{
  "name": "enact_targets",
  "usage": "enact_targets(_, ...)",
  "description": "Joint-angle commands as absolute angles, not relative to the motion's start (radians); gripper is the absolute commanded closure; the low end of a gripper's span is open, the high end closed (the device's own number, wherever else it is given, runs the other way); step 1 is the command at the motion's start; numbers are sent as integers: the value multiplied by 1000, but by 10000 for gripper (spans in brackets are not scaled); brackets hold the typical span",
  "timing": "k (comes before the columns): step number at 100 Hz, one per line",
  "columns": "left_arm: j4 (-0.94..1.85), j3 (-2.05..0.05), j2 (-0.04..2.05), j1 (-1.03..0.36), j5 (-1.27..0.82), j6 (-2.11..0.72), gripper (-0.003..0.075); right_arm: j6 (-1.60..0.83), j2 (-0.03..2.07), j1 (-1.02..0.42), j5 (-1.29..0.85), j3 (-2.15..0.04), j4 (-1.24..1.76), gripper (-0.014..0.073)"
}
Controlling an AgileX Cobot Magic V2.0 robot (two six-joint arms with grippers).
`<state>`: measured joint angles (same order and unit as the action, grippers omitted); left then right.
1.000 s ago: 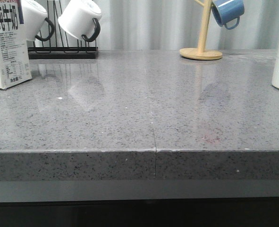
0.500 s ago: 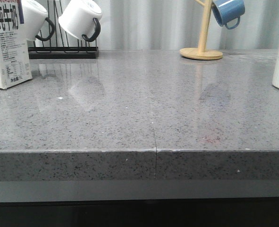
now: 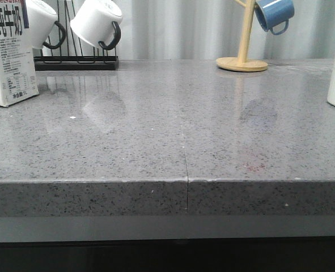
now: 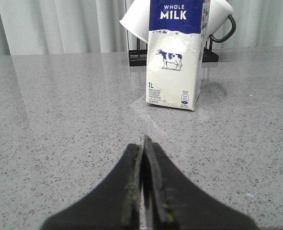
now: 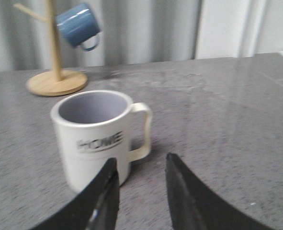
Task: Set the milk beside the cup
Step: 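Open the right gripper and reach to the white HOME mug handle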
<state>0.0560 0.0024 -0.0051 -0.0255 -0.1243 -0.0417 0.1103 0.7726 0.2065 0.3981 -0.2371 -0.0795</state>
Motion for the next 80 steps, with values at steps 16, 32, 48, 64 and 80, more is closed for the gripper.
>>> enact_targets(16,58,42,-32,-24,-40,-35,741,101,1025,227,663,-309,-39,325)
enact_targets(32,58,42,-32,-24,-40,-35,741,101,1185,227,760,-357,-39,325)
enact_targets(48,58,42,-32,-24,-40,-35,741,101,1308,227,775,-416,-39,325)
enact_targets(64,58,42,-32,-24,-40,-35,741,101,1396,227,774,-479,-51,325)
enact_targets(80,58,42,-32,-24,-40,-35,741,103,1457,227,771,-536,-83,325)
